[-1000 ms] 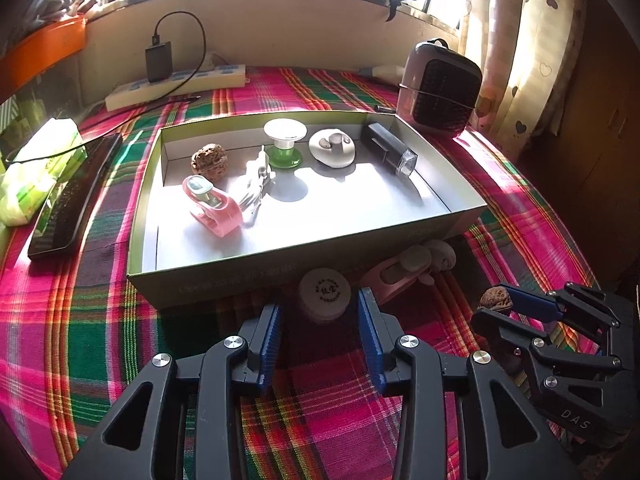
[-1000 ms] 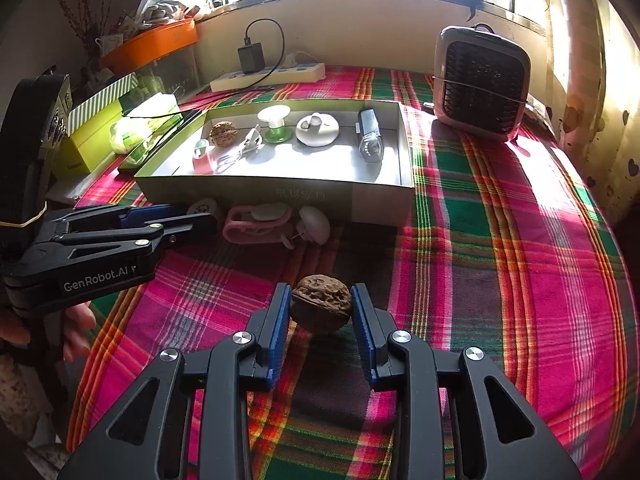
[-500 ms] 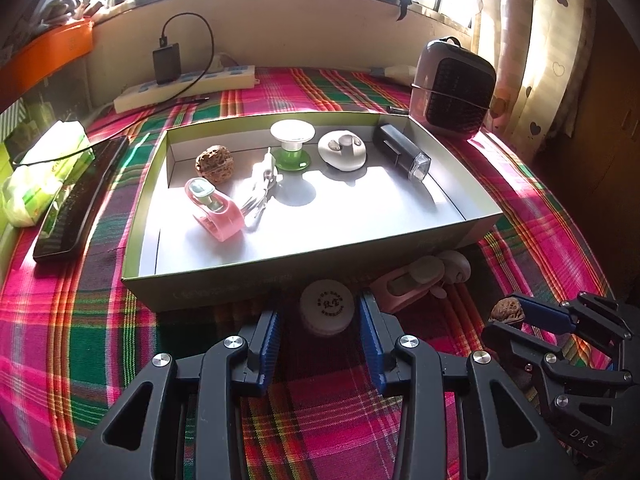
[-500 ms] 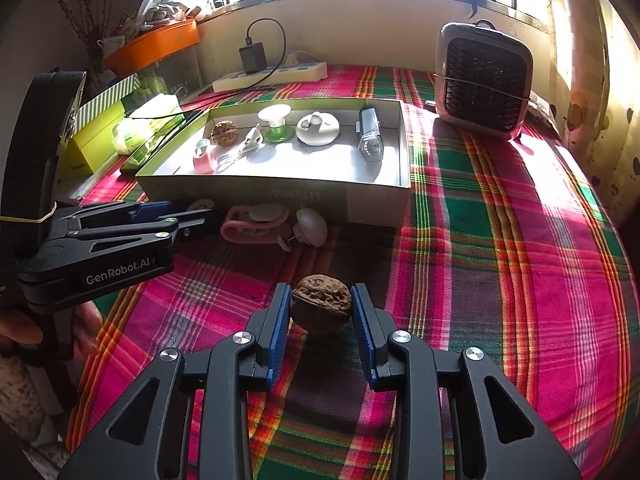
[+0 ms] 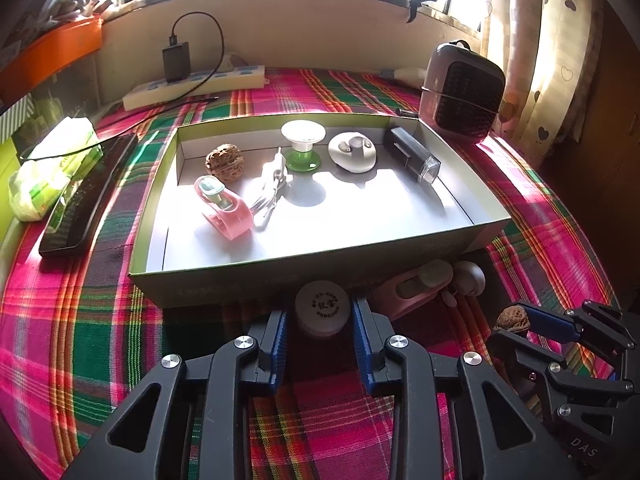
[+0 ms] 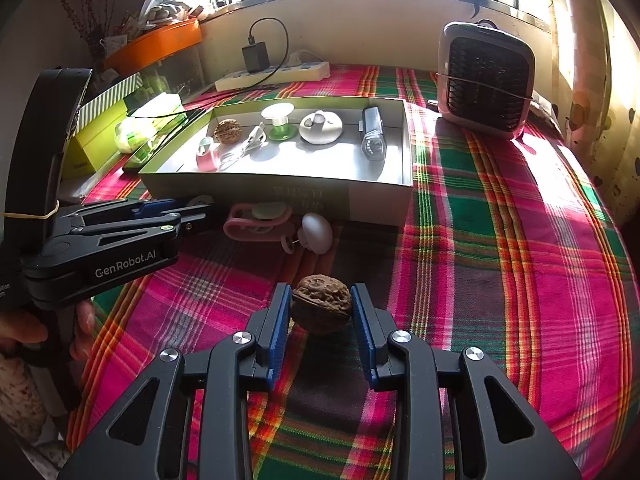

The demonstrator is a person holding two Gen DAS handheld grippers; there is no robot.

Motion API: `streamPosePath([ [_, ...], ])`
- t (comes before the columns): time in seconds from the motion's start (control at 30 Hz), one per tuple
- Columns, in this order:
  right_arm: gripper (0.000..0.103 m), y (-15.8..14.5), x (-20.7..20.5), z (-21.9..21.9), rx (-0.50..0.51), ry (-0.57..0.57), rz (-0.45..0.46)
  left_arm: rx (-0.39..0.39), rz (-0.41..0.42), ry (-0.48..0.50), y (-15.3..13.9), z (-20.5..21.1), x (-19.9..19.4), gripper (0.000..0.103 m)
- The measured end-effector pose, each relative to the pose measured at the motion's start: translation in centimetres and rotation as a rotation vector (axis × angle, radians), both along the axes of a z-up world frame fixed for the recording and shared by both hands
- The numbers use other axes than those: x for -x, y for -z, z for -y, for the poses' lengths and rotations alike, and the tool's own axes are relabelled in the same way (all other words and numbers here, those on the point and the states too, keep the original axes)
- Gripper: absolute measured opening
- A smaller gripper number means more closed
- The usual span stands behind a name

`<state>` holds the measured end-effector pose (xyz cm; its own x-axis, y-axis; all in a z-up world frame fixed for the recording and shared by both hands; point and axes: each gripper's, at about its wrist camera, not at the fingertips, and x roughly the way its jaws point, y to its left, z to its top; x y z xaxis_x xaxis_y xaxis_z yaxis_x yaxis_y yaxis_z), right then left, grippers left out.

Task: Organize objects
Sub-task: 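Grasp the white round jar with the left gripper while the right holds the walnut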

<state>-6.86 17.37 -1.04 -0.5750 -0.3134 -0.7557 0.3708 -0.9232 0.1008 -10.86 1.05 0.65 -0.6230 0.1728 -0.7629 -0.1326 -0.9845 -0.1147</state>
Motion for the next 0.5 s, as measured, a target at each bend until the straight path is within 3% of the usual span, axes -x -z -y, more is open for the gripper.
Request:
streamPosePath([
  [0.5,0.032,0.03,0.01,0.01,0.001,0.001,0.002,0.004,0.000,-0.004,0.02,-0.09,-0.07,0.027],
])
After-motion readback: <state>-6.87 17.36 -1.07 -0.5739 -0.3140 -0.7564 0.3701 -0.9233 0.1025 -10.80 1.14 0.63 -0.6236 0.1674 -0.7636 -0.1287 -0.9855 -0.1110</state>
